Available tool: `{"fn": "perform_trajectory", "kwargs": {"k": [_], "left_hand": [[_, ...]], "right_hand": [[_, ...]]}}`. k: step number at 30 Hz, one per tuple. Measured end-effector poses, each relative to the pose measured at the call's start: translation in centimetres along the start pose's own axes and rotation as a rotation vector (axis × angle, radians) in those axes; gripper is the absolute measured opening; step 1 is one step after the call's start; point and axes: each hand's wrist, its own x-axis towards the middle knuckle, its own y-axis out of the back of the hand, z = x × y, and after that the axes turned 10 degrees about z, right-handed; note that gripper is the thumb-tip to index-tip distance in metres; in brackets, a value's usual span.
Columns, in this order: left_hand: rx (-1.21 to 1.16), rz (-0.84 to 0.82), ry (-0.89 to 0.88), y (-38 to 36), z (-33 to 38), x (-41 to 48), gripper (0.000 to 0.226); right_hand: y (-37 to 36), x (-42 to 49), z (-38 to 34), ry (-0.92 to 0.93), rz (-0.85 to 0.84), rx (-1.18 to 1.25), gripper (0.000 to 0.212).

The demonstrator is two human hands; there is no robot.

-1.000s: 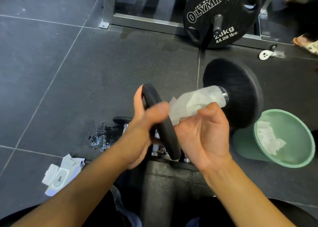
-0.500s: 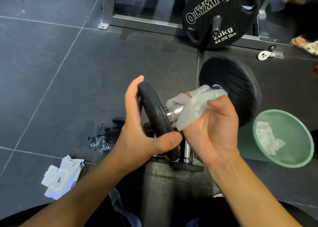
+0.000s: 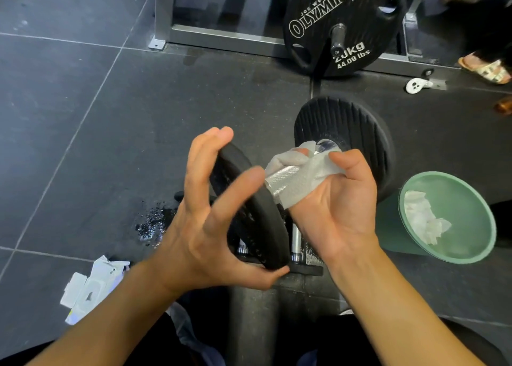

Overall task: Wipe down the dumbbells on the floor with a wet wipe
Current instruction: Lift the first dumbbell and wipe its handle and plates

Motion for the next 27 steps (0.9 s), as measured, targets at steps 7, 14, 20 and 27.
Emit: {"fn": "perform_trajectory", "kwargs": {"k": [7,14,20,27], "left_hand": [[-0.89,0.093,1.308,0.1,2.0,1.3,0.101],[-1.255,-0.162,2.041,0.7,1.0,1.9,0.089],[-0.987,0.061,1.535,0.4,1.4,1.4,0.088],[-0.118,-0.049,0.14,0.5,0.1,0.2,0.115]], "right_hand": [[0.2,0.0,-0.1,0.055,-0.098,-0.133,0.011],[0.5,0.3,-0.7,0.067,-0.24,-0.25,0.031],[1.3,0.3,-0.7,0.174,-0.129,-0.292,0.032],[1.3,0.9,-0.2,0.14,-0.183,-0.266,0.048]]}}
